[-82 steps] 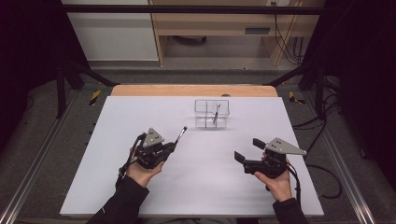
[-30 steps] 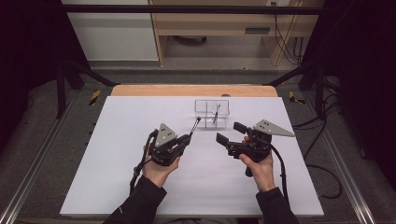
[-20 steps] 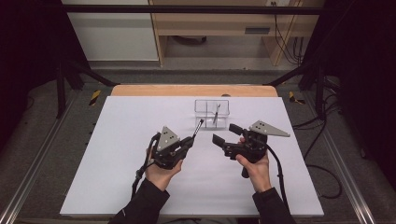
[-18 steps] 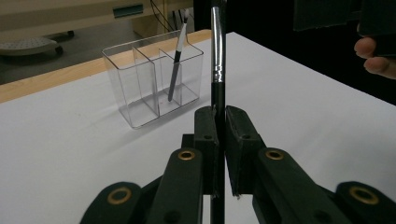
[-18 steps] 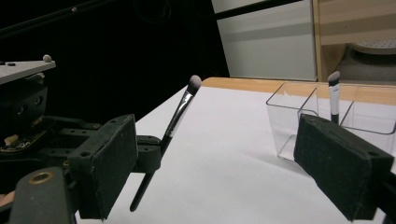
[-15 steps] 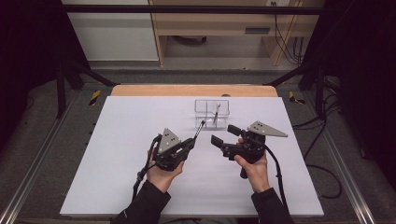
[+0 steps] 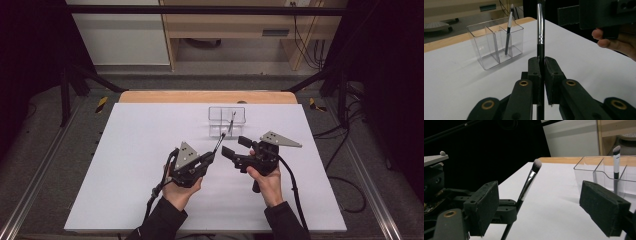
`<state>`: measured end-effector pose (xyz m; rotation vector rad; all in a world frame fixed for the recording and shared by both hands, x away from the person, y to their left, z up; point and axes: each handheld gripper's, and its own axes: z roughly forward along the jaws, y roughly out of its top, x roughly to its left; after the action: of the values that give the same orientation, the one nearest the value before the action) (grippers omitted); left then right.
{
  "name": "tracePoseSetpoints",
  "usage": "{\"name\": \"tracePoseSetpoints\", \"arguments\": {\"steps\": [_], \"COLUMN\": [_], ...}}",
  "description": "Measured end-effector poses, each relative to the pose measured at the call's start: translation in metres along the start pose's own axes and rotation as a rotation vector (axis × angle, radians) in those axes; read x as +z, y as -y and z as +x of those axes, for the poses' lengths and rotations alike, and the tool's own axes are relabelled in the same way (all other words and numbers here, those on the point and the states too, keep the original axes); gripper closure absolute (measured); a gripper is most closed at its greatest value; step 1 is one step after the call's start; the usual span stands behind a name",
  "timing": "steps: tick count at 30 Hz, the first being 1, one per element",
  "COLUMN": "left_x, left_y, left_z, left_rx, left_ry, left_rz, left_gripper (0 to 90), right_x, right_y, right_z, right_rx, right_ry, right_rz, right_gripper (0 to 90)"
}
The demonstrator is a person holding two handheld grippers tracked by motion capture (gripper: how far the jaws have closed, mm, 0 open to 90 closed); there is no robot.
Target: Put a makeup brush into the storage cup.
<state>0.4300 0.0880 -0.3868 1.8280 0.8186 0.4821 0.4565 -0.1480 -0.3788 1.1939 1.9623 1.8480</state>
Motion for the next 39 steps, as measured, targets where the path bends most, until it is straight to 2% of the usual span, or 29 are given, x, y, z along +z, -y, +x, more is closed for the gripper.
{"name": "tracePoseSetpoints", "arguments": {"steps": [9,19,27,39], "left_x": [0.002,0.001,0.001,0.002], "left_y": [0.001,-0.001,-0.003,-0.004], "left_z": [-0.007,-0.013,-0.016,-0.018], "left_rx": [0.006,0.005,0.009,0.011], "left_ry": [0.008,0.016,0.016,0.015], "left_rz": [-0.009,-0.023,-0.029,-0.035], "left_gripper": [83.9,84.0,83.9,83.9], "right_x": [0.004,0.005,0.006,0.007], "right_y": [0.002,0.003,0.003,0.003], "right_z": [0.001,0.000,-0.001,-0.002], "right_rx": [0.039,0.050,0.085,0.105], "right_ry": [-0.030,-0.049,-0.077,-0.099], "right_rz": [0.000,0.003,0.006,0.016], "right_gripper": [20.6,28.2,39.8,53.4]}}
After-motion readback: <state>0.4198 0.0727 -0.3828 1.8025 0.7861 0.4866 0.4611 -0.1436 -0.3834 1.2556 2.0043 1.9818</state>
